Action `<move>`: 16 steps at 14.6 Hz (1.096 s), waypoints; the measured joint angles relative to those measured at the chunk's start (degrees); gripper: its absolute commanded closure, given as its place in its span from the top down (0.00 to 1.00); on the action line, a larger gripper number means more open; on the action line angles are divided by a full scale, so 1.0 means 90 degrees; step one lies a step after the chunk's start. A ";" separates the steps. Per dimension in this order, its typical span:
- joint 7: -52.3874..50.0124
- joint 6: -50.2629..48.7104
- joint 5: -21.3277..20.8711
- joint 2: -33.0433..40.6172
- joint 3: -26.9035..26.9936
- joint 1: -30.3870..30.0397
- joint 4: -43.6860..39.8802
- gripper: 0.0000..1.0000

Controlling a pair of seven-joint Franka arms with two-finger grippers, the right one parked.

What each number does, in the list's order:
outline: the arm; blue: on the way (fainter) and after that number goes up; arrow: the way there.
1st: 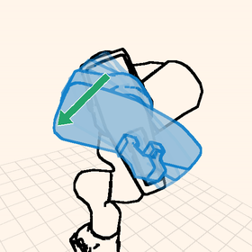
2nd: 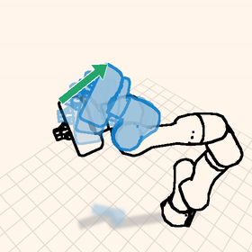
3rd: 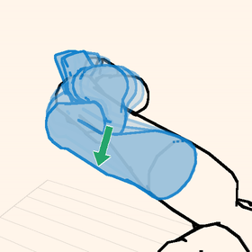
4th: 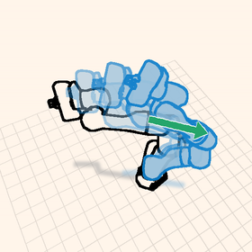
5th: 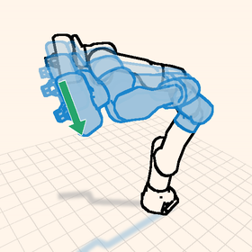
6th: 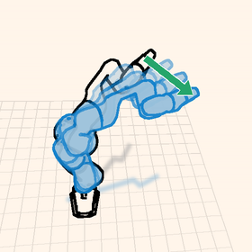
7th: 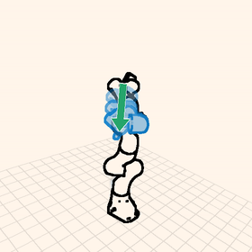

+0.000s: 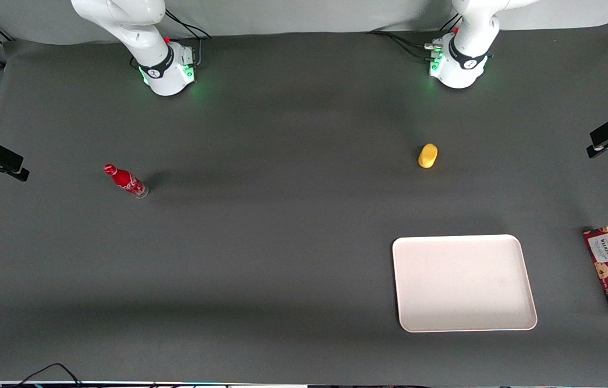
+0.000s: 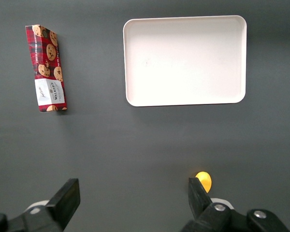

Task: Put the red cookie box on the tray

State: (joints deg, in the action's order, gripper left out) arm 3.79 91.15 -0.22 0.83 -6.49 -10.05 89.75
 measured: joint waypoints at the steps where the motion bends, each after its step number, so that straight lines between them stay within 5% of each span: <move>1: 0.0000 -0.0013 0.0000 0.0000 0.0001 0.0000 0.0000 1.00; 9: -0.0016 0.0294 -0.0016 -0.0082 0.0274 -0.0088 0.0415 1.00; 16: 0.0998 0.2302 0.0143 -0.1129 0.1686 -0.0225 0.0529 1.00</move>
State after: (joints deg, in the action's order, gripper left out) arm 12.78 111.87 1.07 -9.33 8.68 -12.08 94.51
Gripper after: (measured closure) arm 0.000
